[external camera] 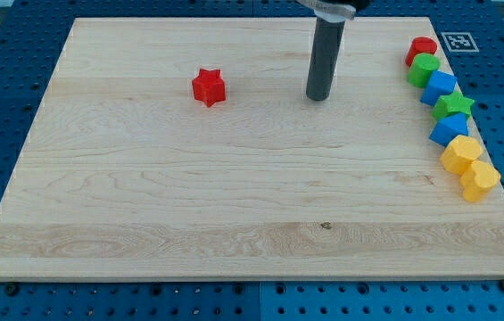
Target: Move the red star into the red circle
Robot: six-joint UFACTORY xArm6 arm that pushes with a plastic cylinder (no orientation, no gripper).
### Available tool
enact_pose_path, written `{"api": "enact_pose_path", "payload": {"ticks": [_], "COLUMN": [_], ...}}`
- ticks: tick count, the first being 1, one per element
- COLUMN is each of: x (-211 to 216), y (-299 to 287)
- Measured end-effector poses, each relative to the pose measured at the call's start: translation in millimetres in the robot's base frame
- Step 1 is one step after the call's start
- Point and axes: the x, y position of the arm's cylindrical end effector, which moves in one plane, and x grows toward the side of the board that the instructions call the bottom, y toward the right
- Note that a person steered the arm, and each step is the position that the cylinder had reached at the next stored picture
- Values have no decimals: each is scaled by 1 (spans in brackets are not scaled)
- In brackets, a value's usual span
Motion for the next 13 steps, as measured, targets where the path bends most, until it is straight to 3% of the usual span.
{"api": "enact_pose_path", "payload": {"ticks": [1, 4, 6, 7, 13], "x": [21, 50, 24, -4, -14], "y": [-5, -113, -176, -187, -162]}}
